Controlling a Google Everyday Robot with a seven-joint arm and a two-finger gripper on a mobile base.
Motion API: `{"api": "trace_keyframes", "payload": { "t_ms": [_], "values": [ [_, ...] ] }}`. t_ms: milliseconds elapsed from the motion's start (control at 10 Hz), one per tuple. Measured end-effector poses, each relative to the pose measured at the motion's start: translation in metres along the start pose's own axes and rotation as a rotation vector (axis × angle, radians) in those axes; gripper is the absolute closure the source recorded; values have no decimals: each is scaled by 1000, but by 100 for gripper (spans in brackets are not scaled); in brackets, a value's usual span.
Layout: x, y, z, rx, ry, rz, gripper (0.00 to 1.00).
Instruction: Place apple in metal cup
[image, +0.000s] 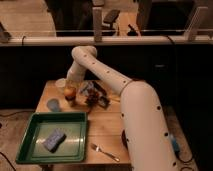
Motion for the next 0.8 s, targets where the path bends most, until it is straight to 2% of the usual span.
{"api": "trace_keyframes", "payload": {
  "t_ms": [200, 400, 600, 700, 800],
  "values": [
    [0, -1, 1, 1, 0, -2, 76],
    [-1, -1, 1, 2, 1, 1, 53],
    [-1, -2, 0, 3, 2, 0, 36],
    [0, -2, 0, 3, 2, 0, 24],
    [0, -2, 0, 4, 2, 1, 20]
  ]
}}
